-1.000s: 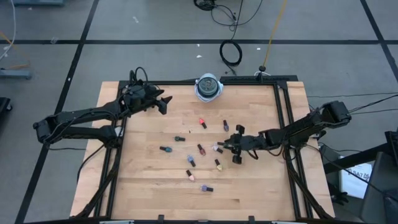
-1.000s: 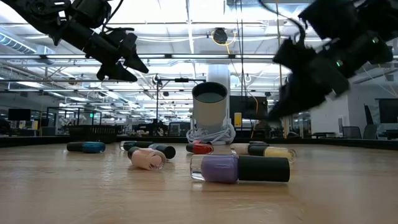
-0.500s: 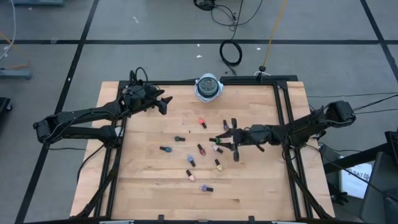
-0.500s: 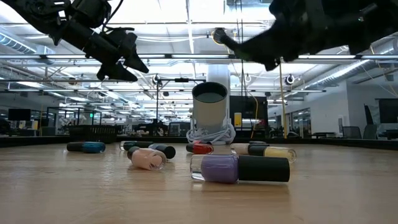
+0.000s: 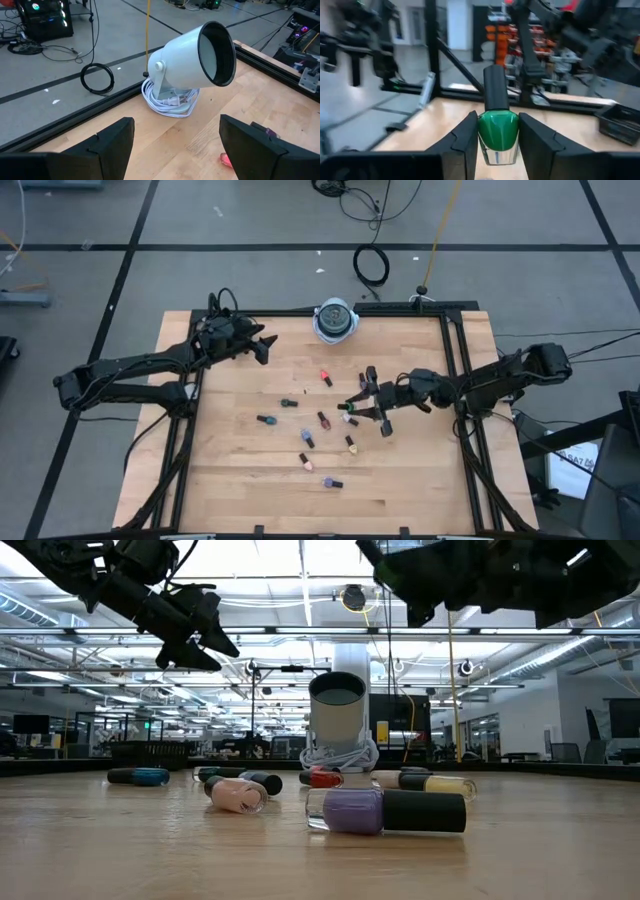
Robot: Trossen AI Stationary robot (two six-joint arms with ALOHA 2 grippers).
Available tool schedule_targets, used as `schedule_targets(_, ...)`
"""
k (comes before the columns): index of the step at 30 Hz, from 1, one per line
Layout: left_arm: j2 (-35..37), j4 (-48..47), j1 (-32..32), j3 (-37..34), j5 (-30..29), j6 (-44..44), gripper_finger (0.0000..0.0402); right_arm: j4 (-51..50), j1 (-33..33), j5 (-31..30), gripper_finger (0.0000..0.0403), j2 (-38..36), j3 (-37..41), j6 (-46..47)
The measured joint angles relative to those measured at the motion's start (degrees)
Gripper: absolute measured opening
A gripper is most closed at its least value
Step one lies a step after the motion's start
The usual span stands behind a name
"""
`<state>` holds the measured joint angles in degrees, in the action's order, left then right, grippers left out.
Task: Pick & Place Nail Polish
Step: Put the green nail polish bottle into the black bin
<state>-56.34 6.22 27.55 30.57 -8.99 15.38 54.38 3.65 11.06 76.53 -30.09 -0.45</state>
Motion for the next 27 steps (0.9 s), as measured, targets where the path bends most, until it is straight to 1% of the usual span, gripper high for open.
schedule_targets(9, 0.0, 0.02, 0.0, 0.02, 0.0, 0.02, 0.0283, 6.1, 1.8, 15.28, 0.0104, 0.0, -0.02, 5.68)
schedule_targets(11, 0.0, 0.02, 0.0, 0.0, 0.0, -0.02, 0.0283, 9.33, 2.39, 19.57, 0.0104, 0.0, -0.02, 8.33)
schedule_targets(14, 0.0, 0.02, 0.0, 0.0, 0.02, 0.0, 0.0283, 16.45, 3.64, 23.84, 0.0104, 0.0, -0.02, 12.64)
schedule_targets(17, 0.0, 0.04, 0.0, 0.0, 0.02, 0.0, 0.0283, 25.13, 5.65, 25.39, 0.0104, -0.01, -0.03, 14.96)
schedule_targets(21, 0.0, 0.02, 0.0, 0.0, 0.02, -0.09, 0.0283, 34.83, 8.21, 25.41, 0.0104, 0.0, -0.04, 14.73)
schedule_targets(27, 0.0, 0.04, 0.0, 0.0, 0.02, -0.07, 0.0283, 35.01, 11.32, 22.33, 0.0104, -0.61, -1.43, 13.21)
